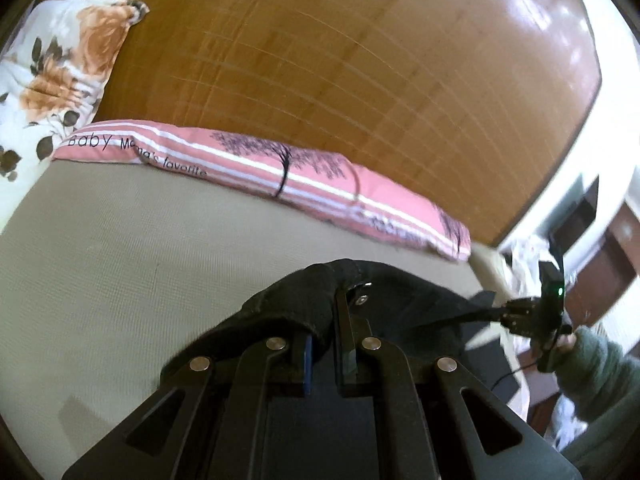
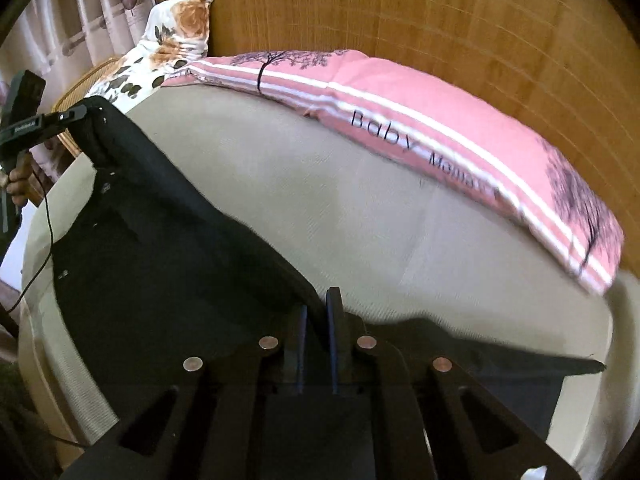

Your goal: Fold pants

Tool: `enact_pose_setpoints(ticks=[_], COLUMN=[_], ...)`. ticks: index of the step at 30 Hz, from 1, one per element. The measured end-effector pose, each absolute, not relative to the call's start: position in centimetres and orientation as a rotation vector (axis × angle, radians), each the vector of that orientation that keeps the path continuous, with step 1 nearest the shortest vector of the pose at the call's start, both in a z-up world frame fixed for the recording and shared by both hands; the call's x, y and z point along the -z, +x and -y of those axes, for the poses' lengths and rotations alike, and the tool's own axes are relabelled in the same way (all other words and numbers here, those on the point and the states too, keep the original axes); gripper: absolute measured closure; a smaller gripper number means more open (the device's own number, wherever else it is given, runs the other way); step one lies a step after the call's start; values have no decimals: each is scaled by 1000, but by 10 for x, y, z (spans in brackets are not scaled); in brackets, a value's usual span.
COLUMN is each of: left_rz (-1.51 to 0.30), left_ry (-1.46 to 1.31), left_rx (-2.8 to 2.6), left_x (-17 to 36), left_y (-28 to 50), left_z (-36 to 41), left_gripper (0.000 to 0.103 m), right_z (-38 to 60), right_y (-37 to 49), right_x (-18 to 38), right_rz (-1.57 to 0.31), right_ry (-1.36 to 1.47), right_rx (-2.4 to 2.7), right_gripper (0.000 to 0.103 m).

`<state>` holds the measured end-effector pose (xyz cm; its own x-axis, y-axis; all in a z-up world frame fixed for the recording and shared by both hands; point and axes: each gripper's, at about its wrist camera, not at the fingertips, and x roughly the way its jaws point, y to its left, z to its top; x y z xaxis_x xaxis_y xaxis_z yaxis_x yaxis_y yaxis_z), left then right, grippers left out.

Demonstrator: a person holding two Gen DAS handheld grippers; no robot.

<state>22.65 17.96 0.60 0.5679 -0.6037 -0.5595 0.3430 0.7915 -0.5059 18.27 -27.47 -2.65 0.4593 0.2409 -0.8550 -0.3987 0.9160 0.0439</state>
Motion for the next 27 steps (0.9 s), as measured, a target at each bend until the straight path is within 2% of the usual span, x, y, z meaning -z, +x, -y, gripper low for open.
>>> enact_pose_setpoints(ticks=[5,10,14,18,21,23,25,26,27], left_rz=[-844,-987,-1096,-1102,-1121,-1143,-1153,-1162,-1187], left_ry=[-287,-183,-68,-29,-30,-24,-29,-31,-37], left_rx=[605,604,575,531,507,477,447,428,394], left_x=[4,48,84,88,83,79,74,71,70], left_y=[171,128,111,106,108,108,108,106,103], left_z=[-180,-173,-158,-152,-151,-151,-153,-155,-158], left_gripper=[95,94,93,90,87,85,80,66,48], right_z=[273,265,257,248,244,244,245,247,250], right_y=[135,108,100,93,88,82,73,67,62], right_x=[49,82,107,117,113,108,101,98,94], right_rz=[-1070,-1120,-1159,-1148,-1125,-1104,-1086,-1080,-1076], right_ry=[-88,-80,-119,-161,-172,-163,-145,-126,-88], right_rx=[-377,-361,-336,-290,-253,-241,-231,-228,-229], right_gripper=[98,98,98,96,87,70,58,57,57])
